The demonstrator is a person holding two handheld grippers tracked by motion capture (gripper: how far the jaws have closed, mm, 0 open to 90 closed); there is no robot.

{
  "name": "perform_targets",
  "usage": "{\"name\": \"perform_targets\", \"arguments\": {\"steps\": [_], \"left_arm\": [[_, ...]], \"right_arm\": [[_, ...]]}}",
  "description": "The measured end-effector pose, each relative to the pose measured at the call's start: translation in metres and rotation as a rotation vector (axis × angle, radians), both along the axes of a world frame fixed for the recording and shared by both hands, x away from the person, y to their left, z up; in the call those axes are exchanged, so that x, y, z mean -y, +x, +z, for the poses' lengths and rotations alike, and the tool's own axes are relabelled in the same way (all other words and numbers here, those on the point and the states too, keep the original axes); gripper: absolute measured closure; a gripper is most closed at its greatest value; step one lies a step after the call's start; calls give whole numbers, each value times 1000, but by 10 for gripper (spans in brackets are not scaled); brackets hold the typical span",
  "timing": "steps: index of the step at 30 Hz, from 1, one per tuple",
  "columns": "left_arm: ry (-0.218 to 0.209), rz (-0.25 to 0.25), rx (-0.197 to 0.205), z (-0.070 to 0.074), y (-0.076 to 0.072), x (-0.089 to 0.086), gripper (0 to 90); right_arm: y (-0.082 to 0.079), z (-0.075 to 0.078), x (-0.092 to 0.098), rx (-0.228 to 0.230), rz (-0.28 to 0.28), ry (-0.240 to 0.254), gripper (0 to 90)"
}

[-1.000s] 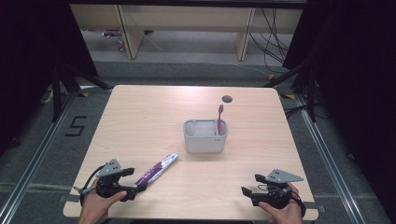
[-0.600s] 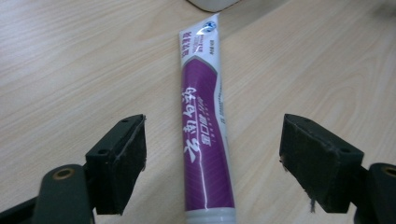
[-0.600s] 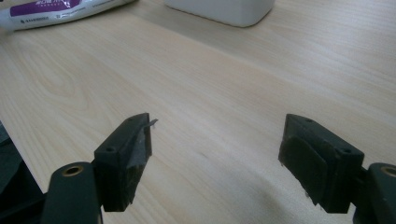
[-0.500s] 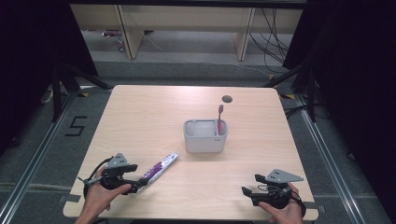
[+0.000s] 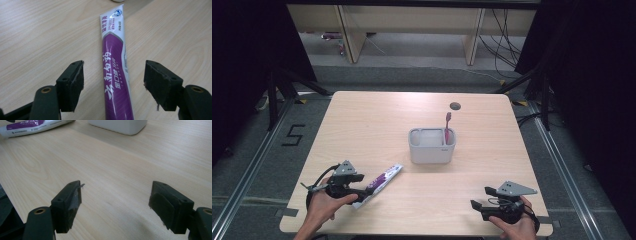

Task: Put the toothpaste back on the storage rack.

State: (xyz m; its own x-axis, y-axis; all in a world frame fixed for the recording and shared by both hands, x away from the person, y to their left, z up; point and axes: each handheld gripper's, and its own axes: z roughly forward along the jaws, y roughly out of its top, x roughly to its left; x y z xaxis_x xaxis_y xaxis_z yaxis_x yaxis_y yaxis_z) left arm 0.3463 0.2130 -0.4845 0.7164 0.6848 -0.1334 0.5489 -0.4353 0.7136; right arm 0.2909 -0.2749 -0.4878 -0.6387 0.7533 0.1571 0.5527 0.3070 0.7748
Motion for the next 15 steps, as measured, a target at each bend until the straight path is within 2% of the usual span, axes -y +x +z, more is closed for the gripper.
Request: {"name": "perform_targets", "arguments": {"steps": [1, 2, 3, 6, 8, 9, 14, 15], "left_arm": [[-12, -17, -14, 2, 2, -1, 350], [-12, -17, -14, 2, 2, -1, 357], [-7, -20, -12, 3, 4, -1, 369], [-1, -23, -19, 5, 7, -1, 378], [-4, -15, -37, 7, 9, 0, 381], [0, -18, -48, 9, 11, 0, 388], [4, -24, -65, 12, 15, 4, 417], [12, -22, -69, 11, 16, 5, 421]], "right_arm": [[0, -1, -1, -7, 0, 15, 260], [0, 0, 0, 2, 3, -2, 260], [-1, 0, -1, -20, -4, 14, 260], [0, -1, 0, -13, -2, 14, 259], [-1, 0, 0, -20, -6, 18, 260], [0, -1, 0, -8, -6, 12, 260], [-1, 0, 0, -21, -7, 20, 260], [0, -1, 0, -9, -7, 15, 260]]}}
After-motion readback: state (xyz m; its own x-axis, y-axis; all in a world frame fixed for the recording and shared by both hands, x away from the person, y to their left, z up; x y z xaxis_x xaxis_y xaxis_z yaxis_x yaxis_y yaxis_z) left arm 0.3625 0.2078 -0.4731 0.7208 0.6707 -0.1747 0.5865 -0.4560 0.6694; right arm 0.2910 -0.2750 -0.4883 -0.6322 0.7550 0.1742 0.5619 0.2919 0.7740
